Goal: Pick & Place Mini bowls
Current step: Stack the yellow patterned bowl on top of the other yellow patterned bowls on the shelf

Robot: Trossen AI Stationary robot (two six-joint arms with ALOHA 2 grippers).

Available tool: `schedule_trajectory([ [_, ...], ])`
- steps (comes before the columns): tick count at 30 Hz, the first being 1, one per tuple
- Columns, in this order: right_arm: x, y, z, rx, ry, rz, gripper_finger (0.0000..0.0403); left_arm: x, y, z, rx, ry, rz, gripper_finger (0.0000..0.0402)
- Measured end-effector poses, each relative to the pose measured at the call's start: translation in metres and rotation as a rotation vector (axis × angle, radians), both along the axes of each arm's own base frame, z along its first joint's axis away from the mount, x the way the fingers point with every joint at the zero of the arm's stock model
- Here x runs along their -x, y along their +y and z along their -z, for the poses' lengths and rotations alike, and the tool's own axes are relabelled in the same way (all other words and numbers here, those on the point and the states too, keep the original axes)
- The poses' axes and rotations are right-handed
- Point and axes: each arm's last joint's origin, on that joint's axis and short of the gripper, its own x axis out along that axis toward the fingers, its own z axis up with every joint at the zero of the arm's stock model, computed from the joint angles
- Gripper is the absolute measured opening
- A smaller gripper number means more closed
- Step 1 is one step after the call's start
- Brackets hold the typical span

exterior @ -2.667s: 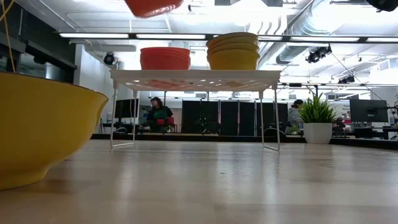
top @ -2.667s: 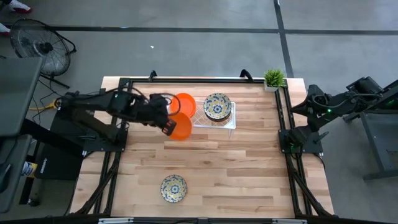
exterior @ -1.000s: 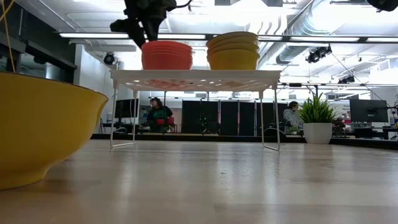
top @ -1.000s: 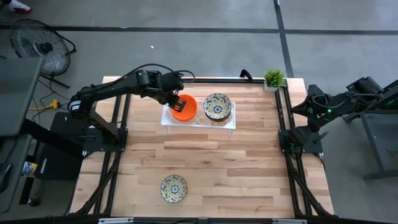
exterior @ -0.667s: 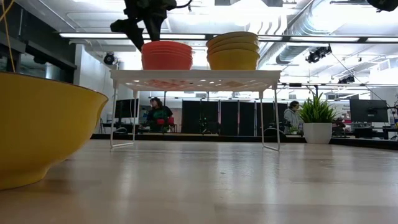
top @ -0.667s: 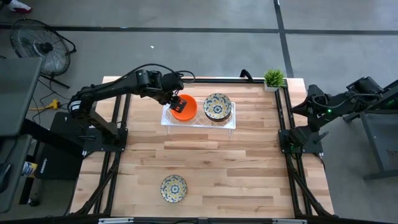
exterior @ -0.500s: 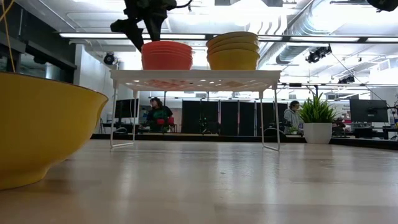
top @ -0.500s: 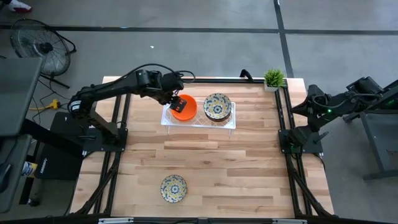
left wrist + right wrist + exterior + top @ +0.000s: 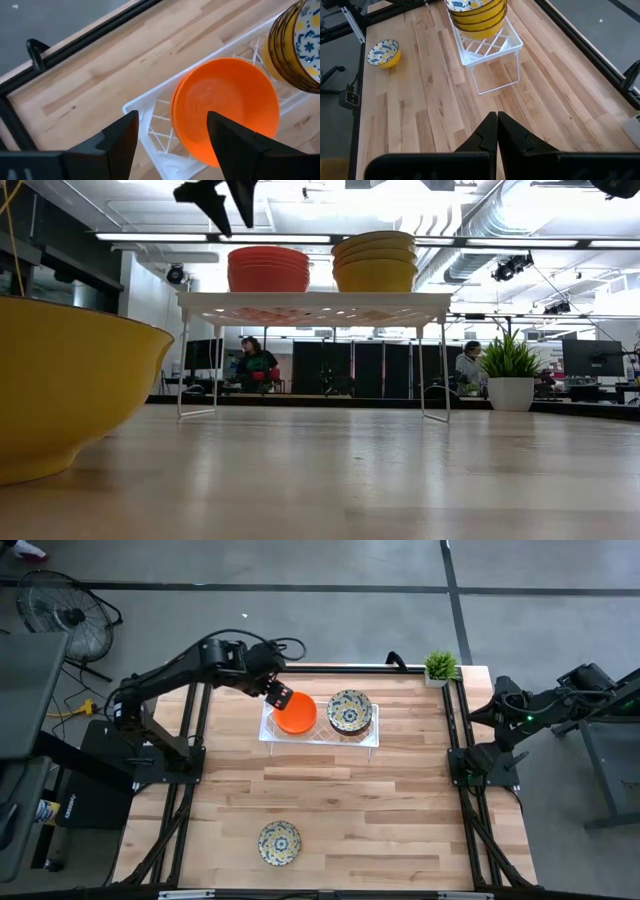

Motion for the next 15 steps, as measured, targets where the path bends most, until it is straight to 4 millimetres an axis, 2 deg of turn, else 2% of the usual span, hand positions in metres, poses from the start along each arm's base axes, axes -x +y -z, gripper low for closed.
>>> schedule_trajectory([
  [7, 0.0, 0.0, 0.0, -0.004, -0.003, 0.011, 0.0, 0.003, -0.011, -0.007, 0.016, 0.0, 0.034, 0.0231],
  [15, 0.0, 0.0, 0.0, -0.009, -0.003, 0.012, 0.0, 0.001, -0.052, -0.004, 0.073, 0.029, 0.093, 0.0231],
])
